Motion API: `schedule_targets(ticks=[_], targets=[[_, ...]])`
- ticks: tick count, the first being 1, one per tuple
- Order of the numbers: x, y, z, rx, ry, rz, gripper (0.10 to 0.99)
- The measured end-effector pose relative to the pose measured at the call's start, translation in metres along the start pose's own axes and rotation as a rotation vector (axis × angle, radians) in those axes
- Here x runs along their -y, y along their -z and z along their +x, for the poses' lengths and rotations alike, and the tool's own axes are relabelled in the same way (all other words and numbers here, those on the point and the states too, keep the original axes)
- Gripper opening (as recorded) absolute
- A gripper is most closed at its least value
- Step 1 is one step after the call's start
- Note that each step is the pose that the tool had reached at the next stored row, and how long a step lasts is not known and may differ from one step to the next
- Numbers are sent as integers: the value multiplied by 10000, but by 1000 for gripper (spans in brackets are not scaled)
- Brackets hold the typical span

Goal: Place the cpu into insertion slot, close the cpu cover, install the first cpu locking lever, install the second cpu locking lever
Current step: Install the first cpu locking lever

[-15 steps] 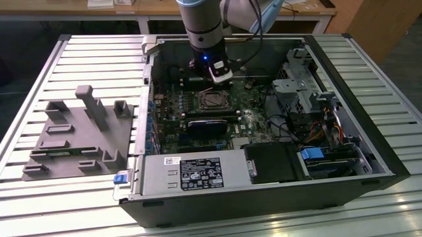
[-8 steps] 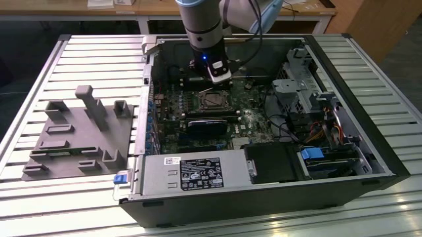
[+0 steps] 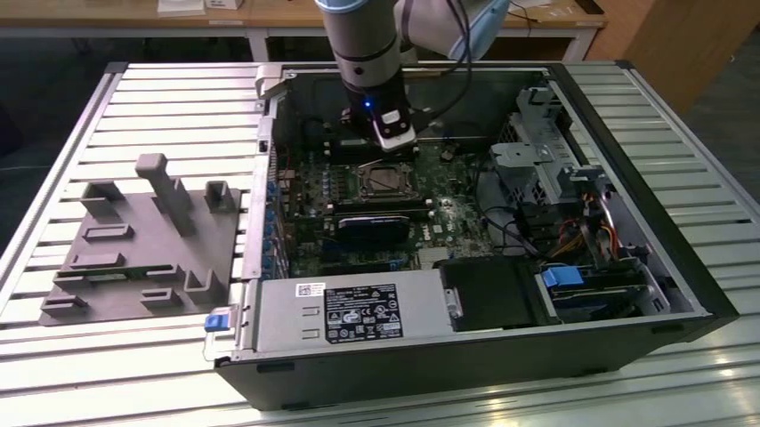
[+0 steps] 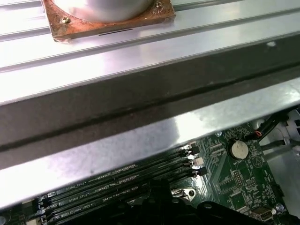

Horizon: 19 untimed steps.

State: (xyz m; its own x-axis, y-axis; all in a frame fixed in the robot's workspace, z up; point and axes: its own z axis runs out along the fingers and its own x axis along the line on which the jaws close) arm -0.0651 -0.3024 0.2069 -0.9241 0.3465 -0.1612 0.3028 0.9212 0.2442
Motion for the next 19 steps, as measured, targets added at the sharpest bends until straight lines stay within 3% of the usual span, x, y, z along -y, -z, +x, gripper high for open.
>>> schedule_targets(ticks=[12,19], targets=[[17,-66,11,137,-296,204,102],[-8,-80,23,151,-349,214,102]])
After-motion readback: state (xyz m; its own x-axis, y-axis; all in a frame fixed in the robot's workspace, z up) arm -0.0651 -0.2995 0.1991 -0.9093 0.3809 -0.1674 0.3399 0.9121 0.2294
